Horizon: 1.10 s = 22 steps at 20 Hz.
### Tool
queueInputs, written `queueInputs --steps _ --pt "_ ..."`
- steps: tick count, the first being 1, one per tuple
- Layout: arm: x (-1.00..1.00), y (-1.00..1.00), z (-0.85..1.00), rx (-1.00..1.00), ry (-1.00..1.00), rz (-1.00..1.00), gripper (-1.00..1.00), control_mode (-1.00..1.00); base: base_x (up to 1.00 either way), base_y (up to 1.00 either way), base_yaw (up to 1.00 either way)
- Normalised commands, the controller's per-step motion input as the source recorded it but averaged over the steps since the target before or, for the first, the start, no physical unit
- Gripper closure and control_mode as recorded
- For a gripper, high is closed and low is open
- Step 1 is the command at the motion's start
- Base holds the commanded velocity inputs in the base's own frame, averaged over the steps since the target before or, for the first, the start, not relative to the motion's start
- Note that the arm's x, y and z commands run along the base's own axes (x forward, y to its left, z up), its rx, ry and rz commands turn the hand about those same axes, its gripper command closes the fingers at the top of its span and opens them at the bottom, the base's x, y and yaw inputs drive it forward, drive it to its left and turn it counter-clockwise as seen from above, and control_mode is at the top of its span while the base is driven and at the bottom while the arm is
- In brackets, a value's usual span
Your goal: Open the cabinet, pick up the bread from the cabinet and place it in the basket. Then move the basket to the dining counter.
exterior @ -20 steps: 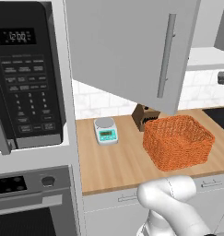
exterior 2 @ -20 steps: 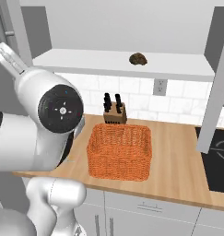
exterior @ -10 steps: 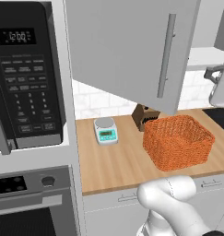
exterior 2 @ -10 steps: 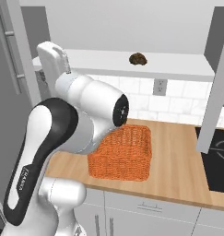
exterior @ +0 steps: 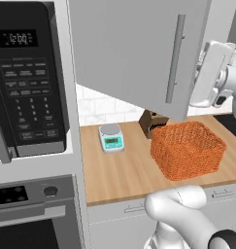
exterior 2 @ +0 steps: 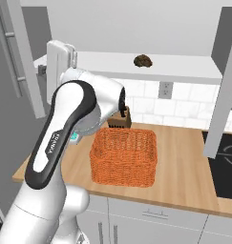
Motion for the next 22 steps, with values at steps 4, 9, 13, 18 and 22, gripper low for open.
queueInputs --steps 4,9,13,18,22 --pt "-0.29 1.0 0.0 0.01 0.14 0.32 1.0 -1.0 0.0 0.0 0.0" --pt "-0.97 1.0 0.01 0.0 -0.03 0.12 1.0 -1.0 0.0 0.0 0.0" --pt "-0.71 1.0 0.0 -0.03 -0.05 -0.14 1.0 -1.0 0.0 0.0 0.0" --pt "-0.06 1.0 -0.01 -0.02 0.0 -0.33 1.0 -1.0 0.0 0.0 0.0" --pt "0.14 0.74 0.0 -0.06 0.1 -0.17 1.0 -1.0 0.0 0.0 0.0"
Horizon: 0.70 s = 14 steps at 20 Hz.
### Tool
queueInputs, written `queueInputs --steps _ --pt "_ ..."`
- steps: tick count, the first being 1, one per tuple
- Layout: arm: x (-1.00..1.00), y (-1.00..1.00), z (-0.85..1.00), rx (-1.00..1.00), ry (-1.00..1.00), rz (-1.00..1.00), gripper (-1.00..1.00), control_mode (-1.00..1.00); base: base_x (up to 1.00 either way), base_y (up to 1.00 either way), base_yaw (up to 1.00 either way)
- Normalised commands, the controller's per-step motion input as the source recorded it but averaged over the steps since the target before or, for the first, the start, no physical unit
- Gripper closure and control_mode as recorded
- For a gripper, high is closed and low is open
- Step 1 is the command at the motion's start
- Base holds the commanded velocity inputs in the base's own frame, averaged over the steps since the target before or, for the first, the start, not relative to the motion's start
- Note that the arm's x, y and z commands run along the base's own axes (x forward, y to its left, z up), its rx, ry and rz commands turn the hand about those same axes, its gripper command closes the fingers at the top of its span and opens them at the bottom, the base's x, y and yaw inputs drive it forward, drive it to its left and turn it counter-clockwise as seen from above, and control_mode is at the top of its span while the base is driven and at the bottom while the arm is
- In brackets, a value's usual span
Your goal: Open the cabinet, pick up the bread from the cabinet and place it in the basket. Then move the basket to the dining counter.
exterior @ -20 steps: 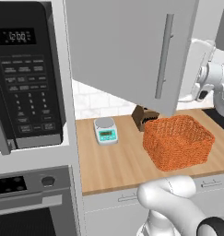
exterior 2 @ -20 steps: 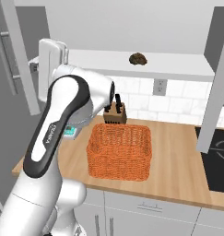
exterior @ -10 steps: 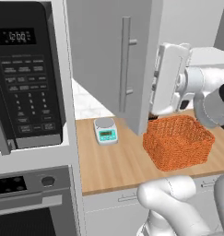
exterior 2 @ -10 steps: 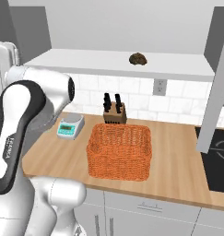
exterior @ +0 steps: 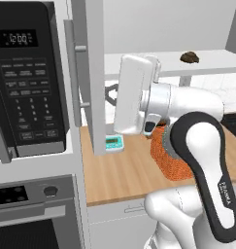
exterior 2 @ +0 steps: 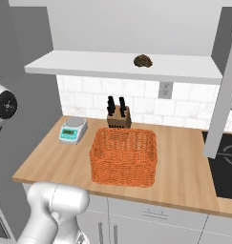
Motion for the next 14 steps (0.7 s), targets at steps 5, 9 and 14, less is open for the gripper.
queueInputs --steps 5,9,14 --pt "0.0 -1.0 0.26 -0.04 0.02 -0.01 1.0 -1.0 0.0 0.0 0.0" --pt "0.03 -0.96 0.15 -0.24 -0.04 0.0 1.0 -1.0 0.0 0.0 0.0" --pt "0.07 -0.9 -0.08 -0.36 -0.34 -0.01 1.0 -1.0 0.0 0.0 0.0"
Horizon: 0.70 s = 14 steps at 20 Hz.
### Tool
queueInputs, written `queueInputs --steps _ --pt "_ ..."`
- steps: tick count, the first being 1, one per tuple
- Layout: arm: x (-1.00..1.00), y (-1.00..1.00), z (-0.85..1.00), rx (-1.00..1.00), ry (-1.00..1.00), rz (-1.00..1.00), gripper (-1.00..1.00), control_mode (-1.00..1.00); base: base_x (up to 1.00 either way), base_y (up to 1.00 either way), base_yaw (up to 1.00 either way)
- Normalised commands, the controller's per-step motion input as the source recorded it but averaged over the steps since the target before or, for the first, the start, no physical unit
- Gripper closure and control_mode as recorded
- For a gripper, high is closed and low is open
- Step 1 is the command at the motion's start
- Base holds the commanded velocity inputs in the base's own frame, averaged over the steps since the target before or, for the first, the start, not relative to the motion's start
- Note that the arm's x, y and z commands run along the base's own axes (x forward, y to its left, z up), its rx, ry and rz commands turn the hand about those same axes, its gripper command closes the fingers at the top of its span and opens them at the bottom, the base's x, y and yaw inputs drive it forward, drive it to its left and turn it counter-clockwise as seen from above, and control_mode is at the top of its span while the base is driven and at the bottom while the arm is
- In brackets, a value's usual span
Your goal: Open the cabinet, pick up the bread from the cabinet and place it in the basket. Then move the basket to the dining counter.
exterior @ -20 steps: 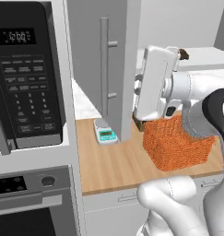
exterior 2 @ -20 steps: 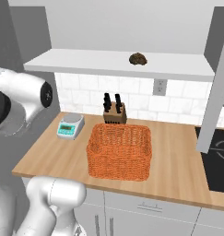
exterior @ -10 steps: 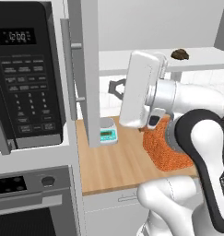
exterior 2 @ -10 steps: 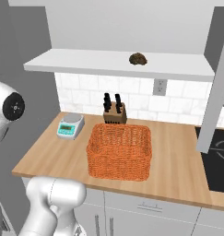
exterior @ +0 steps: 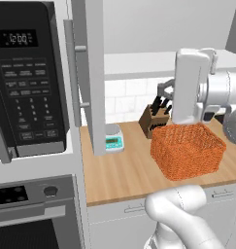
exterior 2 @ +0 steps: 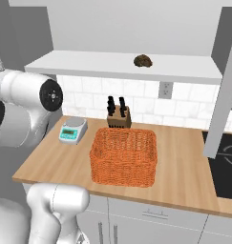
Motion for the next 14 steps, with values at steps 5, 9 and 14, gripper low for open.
queueInputs --steps 5,9,14 --pt "0.2 -0.77 -0.45 -0.44 -0.68 -0.05 1.0 -1.0 0.0 0.0 0.0" --pt "0.36 -0.57 -0.06 -0.47 -0.53 -0.07 1.0 -1.0 0.0 0.0 0.0" --pt "0.49 -0.37 0.18 -0.44 -0.3 -0.04 1.0 -1.0 0.0 0.0 0.0"
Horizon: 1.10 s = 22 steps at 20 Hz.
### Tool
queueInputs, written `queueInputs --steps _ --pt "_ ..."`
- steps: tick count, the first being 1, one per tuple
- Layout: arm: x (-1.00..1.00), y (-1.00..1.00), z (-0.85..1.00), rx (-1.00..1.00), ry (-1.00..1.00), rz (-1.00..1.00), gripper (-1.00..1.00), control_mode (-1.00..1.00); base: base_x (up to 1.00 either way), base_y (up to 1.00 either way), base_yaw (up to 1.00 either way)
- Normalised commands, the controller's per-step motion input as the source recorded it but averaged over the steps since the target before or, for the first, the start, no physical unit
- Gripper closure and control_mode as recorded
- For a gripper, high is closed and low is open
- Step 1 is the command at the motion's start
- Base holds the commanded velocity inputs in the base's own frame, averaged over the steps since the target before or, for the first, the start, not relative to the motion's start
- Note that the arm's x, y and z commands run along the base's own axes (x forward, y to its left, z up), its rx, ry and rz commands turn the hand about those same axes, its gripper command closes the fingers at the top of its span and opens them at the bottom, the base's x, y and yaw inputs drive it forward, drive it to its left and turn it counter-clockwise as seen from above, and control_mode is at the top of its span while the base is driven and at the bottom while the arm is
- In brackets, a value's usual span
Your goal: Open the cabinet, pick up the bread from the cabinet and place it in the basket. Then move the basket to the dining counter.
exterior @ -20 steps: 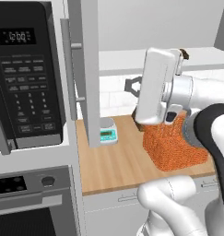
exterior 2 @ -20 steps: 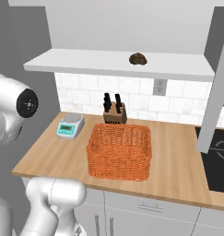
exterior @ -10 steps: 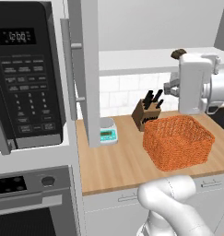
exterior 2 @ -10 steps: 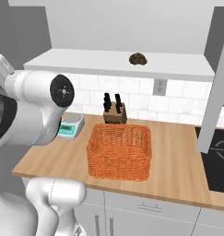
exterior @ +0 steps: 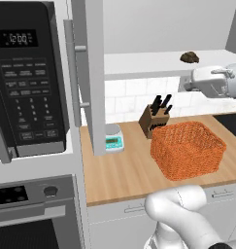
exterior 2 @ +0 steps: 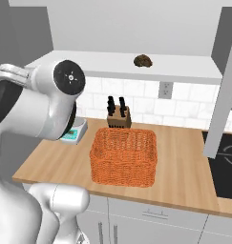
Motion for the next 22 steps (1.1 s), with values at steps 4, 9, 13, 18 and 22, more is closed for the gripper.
queueInputs --steps 4,9,13,18,22 --pt "0.44 -0.55 0.16 -0.36 -0.15 -0.07 1.0 -1.0 0.0 0.0 0.0" --pt "0.4 -0.77 0.01 -0.25 -0.1 -0.1 1.0 -1.0 0.0 0.0 0.0" --pt "0.35 -0.56 -0.05 -0.23 -0.2 -0.11 -1.0 -1.0 0.0 0.0 0.0" --pt "0.69 -0.46 0.04 -0.13 0.04 -0.17 -1.0 -1.0 0.0 0.0 0.0" --pt "0.34 -0.68 0.31 0.0 0.19 -0.01 -1.0 -1.0 0.0 0.0 0.0"
